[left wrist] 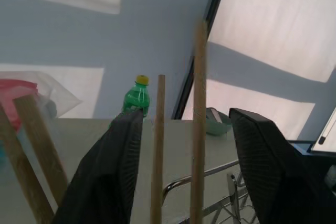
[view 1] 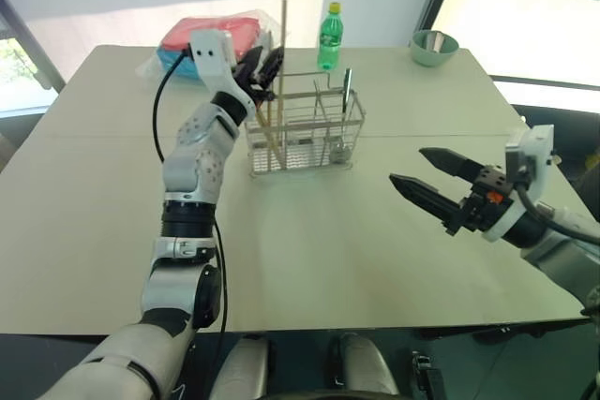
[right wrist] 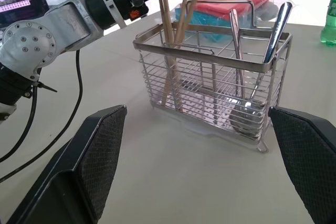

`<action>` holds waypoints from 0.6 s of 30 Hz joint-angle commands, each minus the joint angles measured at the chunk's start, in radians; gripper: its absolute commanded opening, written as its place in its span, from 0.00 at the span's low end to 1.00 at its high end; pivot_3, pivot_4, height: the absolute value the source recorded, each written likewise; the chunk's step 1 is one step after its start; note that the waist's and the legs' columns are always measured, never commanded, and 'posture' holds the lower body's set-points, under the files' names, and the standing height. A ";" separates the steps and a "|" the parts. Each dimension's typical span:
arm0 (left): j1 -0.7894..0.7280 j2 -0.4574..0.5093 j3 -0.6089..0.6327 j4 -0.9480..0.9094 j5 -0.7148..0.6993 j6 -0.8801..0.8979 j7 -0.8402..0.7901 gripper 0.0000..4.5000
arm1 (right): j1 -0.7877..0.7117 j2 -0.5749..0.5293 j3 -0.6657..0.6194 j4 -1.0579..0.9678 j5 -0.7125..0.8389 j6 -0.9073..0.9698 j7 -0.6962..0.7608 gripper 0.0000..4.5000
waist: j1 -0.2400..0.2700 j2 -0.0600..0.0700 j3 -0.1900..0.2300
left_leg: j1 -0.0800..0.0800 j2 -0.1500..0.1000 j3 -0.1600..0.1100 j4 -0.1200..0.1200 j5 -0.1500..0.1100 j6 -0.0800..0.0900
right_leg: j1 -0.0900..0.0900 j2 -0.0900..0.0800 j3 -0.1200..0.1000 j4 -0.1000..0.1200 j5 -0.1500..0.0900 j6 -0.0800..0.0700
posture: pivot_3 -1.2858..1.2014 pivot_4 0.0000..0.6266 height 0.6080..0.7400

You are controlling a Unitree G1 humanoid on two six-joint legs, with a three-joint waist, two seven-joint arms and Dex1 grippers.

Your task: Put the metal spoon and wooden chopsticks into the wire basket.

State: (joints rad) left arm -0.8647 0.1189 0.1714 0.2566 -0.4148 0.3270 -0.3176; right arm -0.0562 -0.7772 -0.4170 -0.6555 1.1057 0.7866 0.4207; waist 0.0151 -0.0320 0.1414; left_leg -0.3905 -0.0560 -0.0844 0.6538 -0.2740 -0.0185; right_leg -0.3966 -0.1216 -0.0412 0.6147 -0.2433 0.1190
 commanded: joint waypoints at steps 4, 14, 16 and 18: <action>-0.005 0.020 0.018 -0.083 -0.011 0.023 0.032 0.99 | -0.035 -0.002 0.004 0.021 -0.003 -0.021 0.012 1.00 | 0.000 0.000 0.000 | 0.000 0.000 0.000 0.000 0.000 0.000 | 0.000 0.000 0.000 0.000 0.000 0.000 | 0.52 0.24 0.45; -0.093 0.226 0.077 -0.141 -0.061 0.201 -0.005 0.99 | -0.071 -0.013 0.022 0.065 -0.035 -0.026 0.050 1.00 | -0.003 0.000 0.000 | 0.000 0.000 0.000 0.000 0.000 0.000 | 0.000 0.001 0.000 0.000 0.000 0.000 | 0.52 0.24 0.45; -0.110 0.350 0.067 -0.126 -0.087 0.309 -0.103 0.99 | -0.075 -0.029 0.015 0.080 -0.053 -0.033 0.080 1.00 | -0.008 0.001 0.001 | 0.000 0.001 0.000 0.000 0.000 0.000 | -0.001 0.002 0.000 0.000 0.000 0.000 | 0.52 0.24 0.45; -0.079 0.482 0.038 -0.142 -0.113 0.367 -0.256 0.99 | -0.079 -0.054 0.011 0.103 -0.085 -0.046 0.126 1.00 | -0.011 0.005 0.001 | 0.001 0.001 0.000 -0.002 0.000 0.000 | -0.002 0.002 0.000 0.000 0.000 0.000 | 0.52 0.24 0.45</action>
State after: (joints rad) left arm -0.9503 0.5651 0.2182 0.1506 -0.4992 0.6538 -0.4717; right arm -0.1198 -0.8127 -0.3750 -0.5546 1.0392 0.7731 0.5143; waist 0.0042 -0.0270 0.1422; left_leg -0.3890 -0.0554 -0.0839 0.6506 -0.2740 -0.0184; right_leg -0.3975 -0.1194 -0.0408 0.6148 -0.2436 0.1187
